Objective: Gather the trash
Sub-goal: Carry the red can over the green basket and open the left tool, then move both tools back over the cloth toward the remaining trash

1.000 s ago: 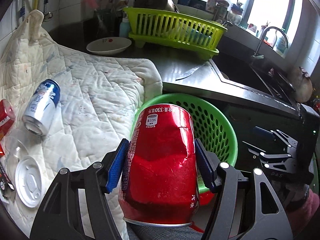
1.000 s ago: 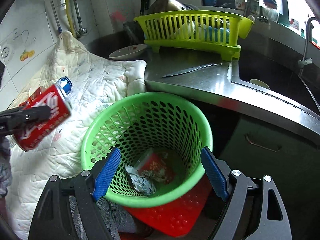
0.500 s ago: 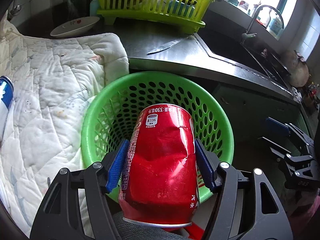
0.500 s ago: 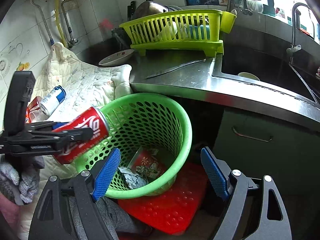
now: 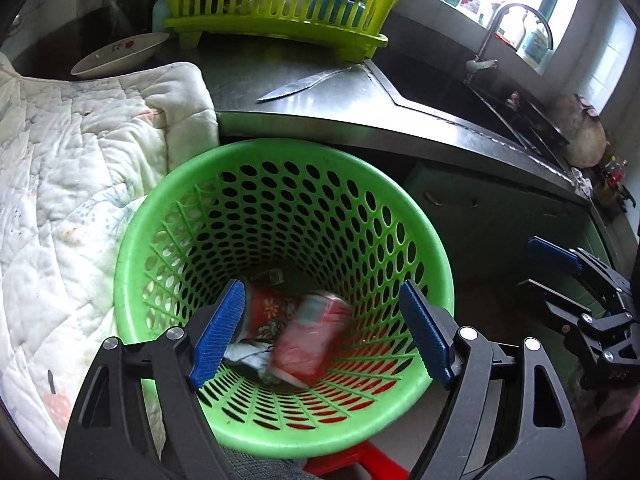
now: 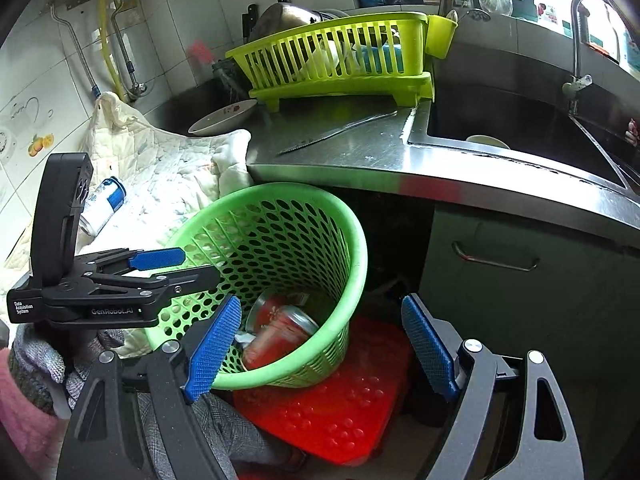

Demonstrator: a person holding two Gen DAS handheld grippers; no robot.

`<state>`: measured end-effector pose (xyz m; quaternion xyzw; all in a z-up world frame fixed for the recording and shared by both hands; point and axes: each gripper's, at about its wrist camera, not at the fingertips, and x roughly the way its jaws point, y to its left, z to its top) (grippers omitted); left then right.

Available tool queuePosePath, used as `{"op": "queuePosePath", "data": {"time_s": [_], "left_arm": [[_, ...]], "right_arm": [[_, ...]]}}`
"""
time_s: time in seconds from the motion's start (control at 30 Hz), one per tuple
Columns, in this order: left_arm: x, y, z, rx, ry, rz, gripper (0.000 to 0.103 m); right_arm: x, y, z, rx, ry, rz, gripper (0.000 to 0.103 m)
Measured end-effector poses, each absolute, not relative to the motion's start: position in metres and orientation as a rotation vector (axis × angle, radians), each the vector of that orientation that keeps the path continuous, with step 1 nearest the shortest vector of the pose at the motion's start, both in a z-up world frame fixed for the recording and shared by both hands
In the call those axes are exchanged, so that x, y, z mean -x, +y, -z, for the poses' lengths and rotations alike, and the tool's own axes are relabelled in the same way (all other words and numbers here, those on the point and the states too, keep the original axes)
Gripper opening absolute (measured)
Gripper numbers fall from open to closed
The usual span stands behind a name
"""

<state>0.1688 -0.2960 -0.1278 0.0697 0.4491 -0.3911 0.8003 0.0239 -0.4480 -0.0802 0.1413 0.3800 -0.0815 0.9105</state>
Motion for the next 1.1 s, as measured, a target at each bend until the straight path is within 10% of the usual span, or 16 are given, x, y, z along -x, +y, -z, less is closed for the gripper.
{"op": "queuePosePath", "data": {"time_s": [1.1], "left_arm": [[-0.135, -0.006, 0.035, -0.017, 0.738, 0.235, 0.083]], "right_arm": [[-0.108, -0.267, 0.049, -0.126, 0.774, -0.26, 0.085]]}}
